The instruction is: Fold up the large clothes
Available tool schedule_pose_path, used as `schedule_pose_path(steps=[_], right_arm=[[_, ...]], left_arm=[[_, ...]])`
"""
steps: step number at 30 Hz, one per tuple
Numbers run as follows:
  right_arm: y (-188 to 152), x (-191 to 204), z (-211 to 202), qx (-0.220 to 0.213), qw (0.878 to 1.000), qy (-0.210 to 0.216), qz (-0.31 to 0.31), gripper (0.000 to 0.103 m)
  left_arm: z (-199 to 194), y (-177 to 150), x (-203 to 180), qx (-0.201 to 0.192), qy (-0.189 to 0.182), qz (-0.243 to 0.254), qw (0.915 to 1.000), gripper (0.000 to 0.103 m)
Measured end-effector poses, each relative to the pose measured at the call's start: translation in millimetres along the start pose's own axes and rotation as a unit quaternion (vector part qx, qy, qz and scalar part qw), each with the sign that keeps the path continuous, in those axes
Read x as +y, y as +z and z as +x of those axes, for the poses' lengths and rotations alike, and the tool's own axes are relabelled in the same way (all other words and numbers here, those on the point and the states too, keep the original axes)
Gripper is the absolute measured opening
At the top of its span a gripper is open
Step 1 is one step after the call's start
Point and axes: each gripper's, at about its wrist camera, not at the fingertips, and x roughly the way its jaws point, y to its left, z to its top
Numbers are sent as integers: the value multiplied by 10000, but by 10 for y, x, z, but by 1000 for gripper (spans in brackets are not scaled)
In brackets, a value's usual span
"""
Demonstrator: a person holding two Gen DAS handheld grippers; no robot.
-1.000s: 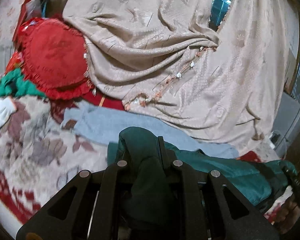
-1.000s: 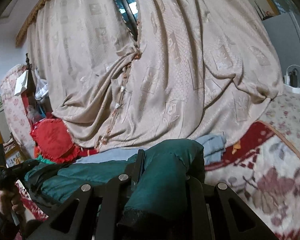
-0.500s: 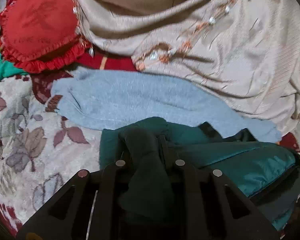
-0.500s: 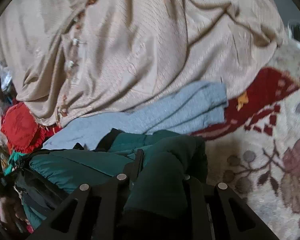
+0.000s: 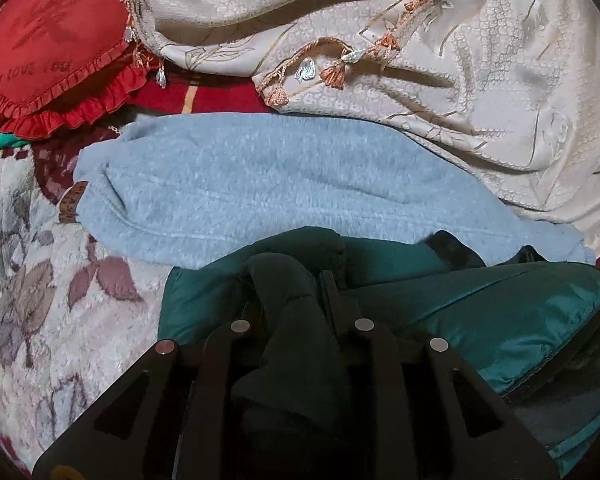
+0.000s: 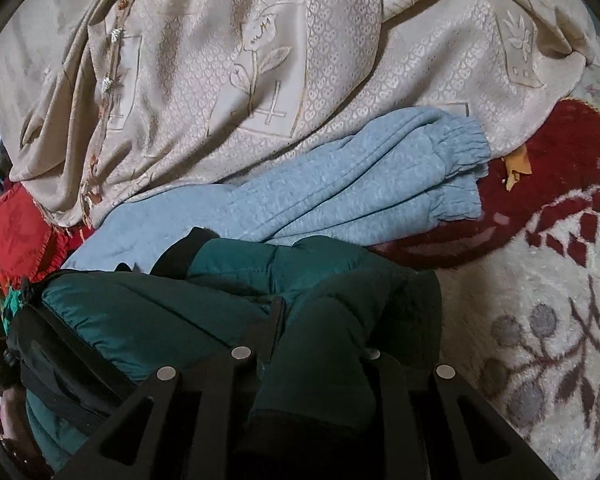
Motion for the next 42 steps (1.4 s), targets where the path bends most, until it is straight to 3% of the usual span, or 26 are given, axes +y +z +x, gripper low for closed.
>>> schedule_pose_path(steps=[5, 8, 10, 13, 15, 16, 17, 18, 20, 24, 27, 33, 36, 38, 42], right_arm=[[28, 26, 79, 82, 10000, -28, -42, 16], [-5, -14, -11, -84, 9997, 178, 117, 19], [-4, -71, -79, -89, 9983, 337, 464, 23], [2, -164, -278, -22, 9920, 696, 1056, 34], [-10, -254, -494, -213, 9821, 1143, 1480, 43], [-23, -283, -607, -367, 9766, 1363, 1620, 59], [-30, -300, -722, -539, 9733, 1472, 1676, 82], [-36, -303, -828, -718, 9727, 1465, 1651, 90], [-40, -277, -979, -939, 9751, 1403, 1438, 92], [-48, -215, -1039, -888, 9843, 1110, 1048, 92], [-38, -167, -1060, -913, 9883, 941, 774, 92], [145, 117, -935, -992, 9924, 716, 133, 92], [354, 409, -737, -806, 9958, 378, -229, 92], [447, 565, -571, -559, 9973, 211, -428, 92], [524, 662, -67, 20, 9970, -361, -689, 92]], left_arm=[[110, 15, 4, 16, -27, -20, 10000, 19], [59, 9, -11, -135, -60, -25, 9999, 19], [4, 25, 37, -93, -217, -174, 9996, 21], [-119, 85, 208, 59, -734, -626, 9953, 32], [-283, 114, 390, -67, -1319, -1134, 9847, 42], [-346, 122, 435, -169, -1501, -1267, 9804, 50], [-423, 130, 483, -318, -1706, -1384, 9751, 61], [-531, 142, 509, -547, -1750, -1407, 9729, 66], [-696, 163, 499, -933, -1629, -1311, 9734, 69], [-944, 172, 469, -1509, -1438, -1185, 9708, 71], [-944, 174, 387, -1516, -1223, -912, 9766, 71], [-913, 217, 137, -1635, -1069, -410, 9799, 71], [-921, 313, -25, -1839, -628, -142, 9808, 71], [-851, 404, -192, -1724, -251, 159, 9846, 71], [-439, 567, -619, -862, 180, 1264, 9881, 71]])
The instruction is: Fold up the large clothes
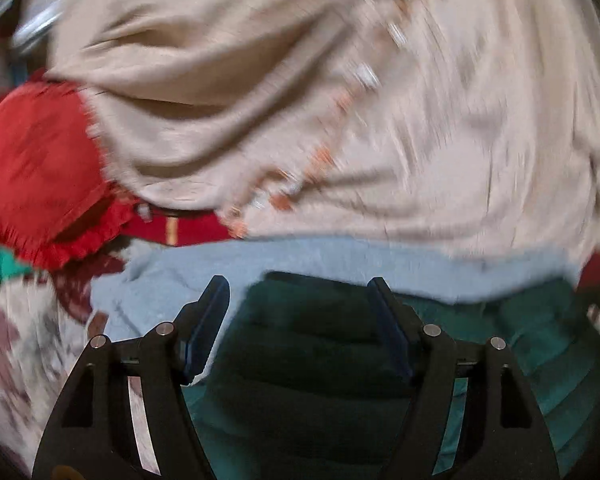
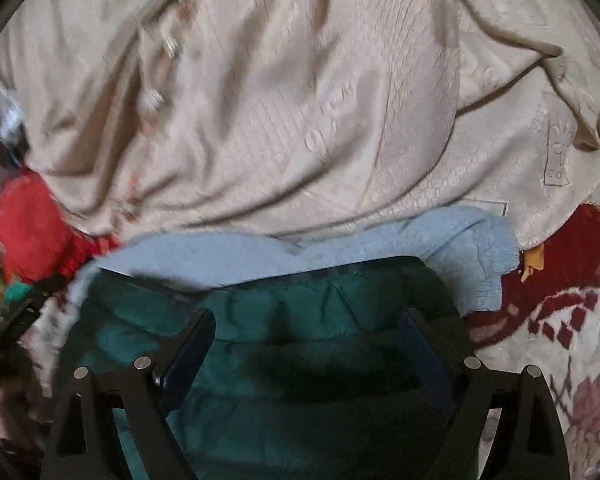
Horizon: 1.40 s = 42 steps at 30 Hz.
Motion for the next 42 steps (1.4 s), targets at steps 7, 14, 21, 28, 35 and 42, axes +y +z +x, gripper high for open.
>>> schedule_pose_path(steps=[7, 14, 21, 28, 35, 42], right_arm=[[-159, -204, 454, 685, 9976, -93, -83, 93], [-186, -308, 680, 886, 9960, 57, 54, 99], [-187, -293, 672, 835, 9965, 17, 20, 101], [-120, -146, -65, -177, 9998, -5, -24, 98], [-401, 342, -640, -668, 9965, 443, -220, 98], [-830, 484, -138, 203, 9949, 112, -983, 103]], left_arm=[[688, -352, -68, 1106, 204, 89, 9936, 72], [830, -455, -52, 1210, 291, -12, 9922, 74], [897, -451, -56, 1265, 367, 18, 9913, 76], [368, -317, 226, 537, -198, -591, 9966, 76], [-441, -465, 128, 28, -1183, -885, 9890, 76], [-245, -898, -448, 591, -500, 123, 9969, 77]])
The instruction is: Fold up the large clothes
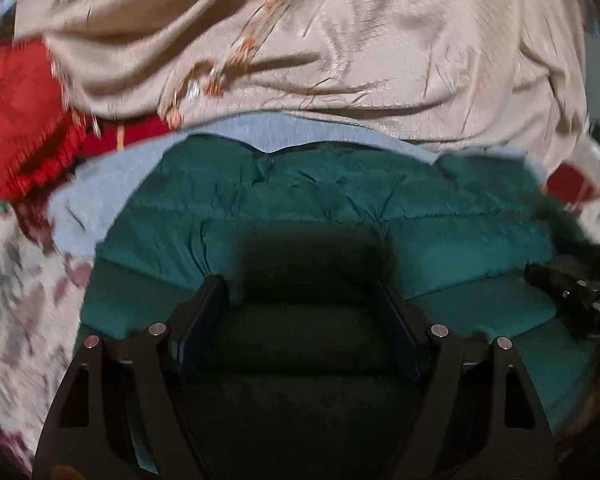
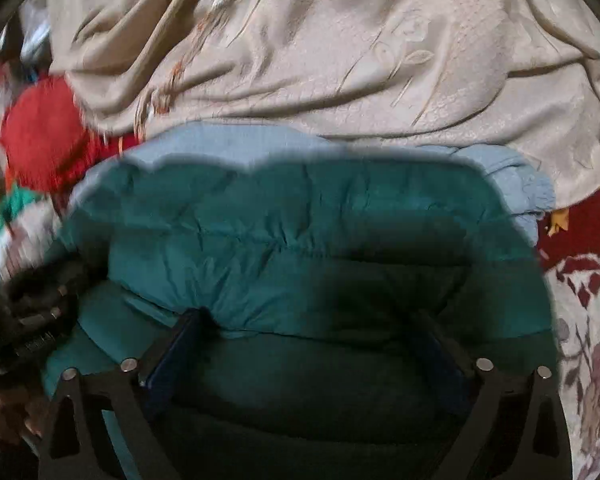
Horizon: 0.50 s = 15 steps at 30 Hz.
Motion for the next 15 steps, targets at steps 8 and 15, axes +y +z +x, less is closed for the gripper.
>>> schedule_pose_path(steps=[8, 15], right_arm=[[-16, -55, -136, 8, 9999, 118, -46, 103], [-67, -536, -748, -784, 9962, -371, 98, 102]], left_arm=[[-128, -93, 39, -185, -101, -122, 9997, 78], [-338, -35, 736, -319, -95, -881, 9956, 78]])
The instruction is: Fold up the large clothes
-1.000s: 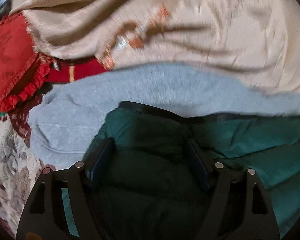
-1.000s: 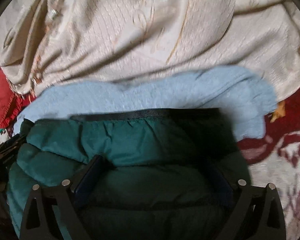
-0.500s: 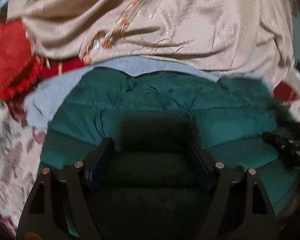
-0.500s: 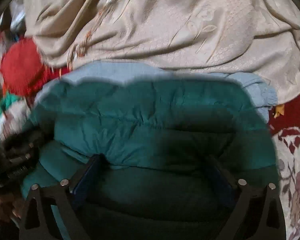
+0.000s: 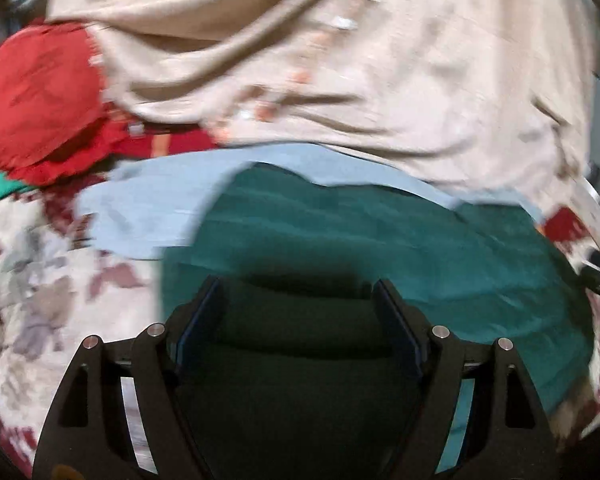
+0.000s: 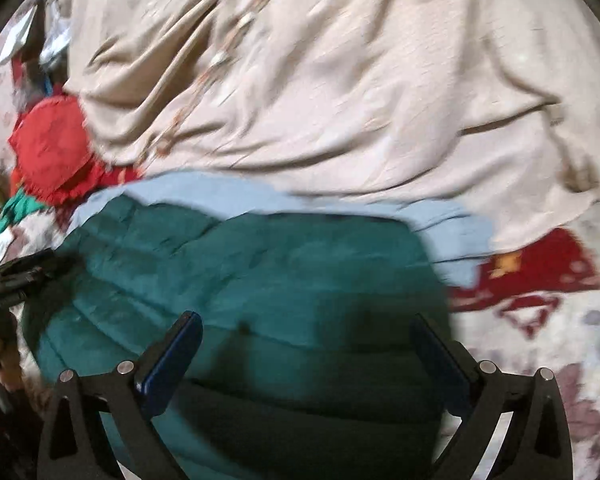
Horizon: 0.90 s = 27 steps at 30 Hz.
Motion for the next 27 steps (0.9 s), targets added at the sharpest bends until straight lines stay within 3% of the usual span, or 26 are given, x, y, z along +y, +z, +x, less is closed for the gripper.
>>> schedule_pose_path(steps=[4, 9, 11, 13, 20, 23, 27], right_arm=[[-106, -407, 20, 275, 9974, 109, 662, 102], [-148, -633, -9, 202, 9954, 284, 895, 102], [-138, -672, 61, 308, 9954, 270, 868, 102], [-127, -677, 153, 399, 9949, 394, 839, 102], [-214, -737, 522, 972, 9930, 450, 498, 102], [-277, -877, 595, 973, 9894, 743, 775, 102], [-391, -1079, 679, 983, 9804, 1167, 1245, 103]], left_arm=[[37, 20, 447, 219, -211, -634, 9975, 78], [131, 91, 745, 346, -322, -795, 9957, 78], [303, 69, 829, 583, -663, -940, 9917, 78], [500, 18, 876, 989, -1155, -1150, 9817, 78], [700, -7, 887, 1170, -1527, -1125, 9749, 87], [763, -1, 917, 1211, -1664, -1192, 9713, 90], [800, 9, 853, 1155, -1556, -1016, 9758, 91]])
